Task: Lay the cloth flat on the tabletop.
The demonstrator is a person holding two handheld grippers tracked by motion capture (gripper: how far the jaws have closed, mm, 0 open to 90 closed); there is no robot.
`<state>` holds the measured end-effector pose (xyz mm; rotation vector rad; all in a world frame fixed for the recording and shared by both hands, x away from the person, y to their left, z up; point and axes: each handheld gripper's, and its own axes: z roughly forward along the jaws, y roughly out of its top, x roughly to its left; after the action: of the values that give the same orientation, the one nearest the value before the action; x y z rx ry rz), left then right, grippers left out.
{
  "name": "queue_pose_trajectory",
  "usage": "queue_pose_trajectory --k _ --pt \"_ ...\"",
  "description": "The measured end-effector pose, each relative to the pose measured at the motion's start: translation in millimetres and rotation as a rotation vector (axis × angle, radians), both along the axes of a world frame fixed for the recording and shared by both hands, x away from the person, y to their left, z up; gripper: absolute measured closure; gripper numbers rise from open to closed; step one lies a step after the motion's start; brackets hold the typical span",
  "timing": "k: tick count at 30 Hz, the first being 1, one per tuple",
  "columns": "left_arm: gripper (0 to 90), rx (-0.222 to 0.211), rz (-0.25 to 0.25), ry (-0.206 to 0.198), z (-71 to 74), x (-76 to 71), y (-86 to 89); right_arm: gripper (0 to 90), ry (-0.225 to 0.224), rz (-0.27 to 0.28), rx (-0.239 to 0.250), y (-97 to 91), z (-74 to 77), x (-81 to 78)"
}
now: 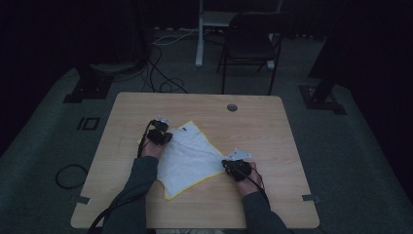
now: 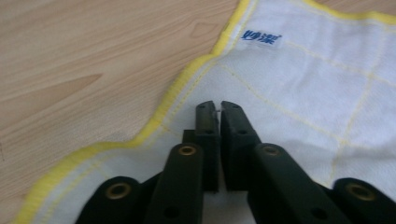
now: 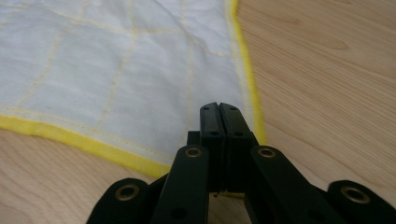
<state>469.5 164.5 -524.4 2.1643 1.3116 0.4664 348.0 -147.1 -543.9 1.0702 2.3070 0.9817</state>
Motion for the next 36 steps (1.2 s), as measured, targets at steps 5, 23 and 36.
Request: queue_pose_trajectory --k 5,23,36 --pt "82.0 -0.028 -0.057 -0.064 12.2 -18.5 0.7 89.4 -0.008 -0.018 -0.025 -4.0 0.8 4.0" --pt "82.3 -0.050 -0.182 -0.061 -9.1 -95.0 8.5 88.6 -0.013 -0.103 -0.081 -23.9 2.9 27.3" --pt "80.8 -0.061 -0.268 -0.046 -9.4 -131.4 -17.9 67.5 -0.019 -0.071 -0.066 -1.3 12.0 1.3"
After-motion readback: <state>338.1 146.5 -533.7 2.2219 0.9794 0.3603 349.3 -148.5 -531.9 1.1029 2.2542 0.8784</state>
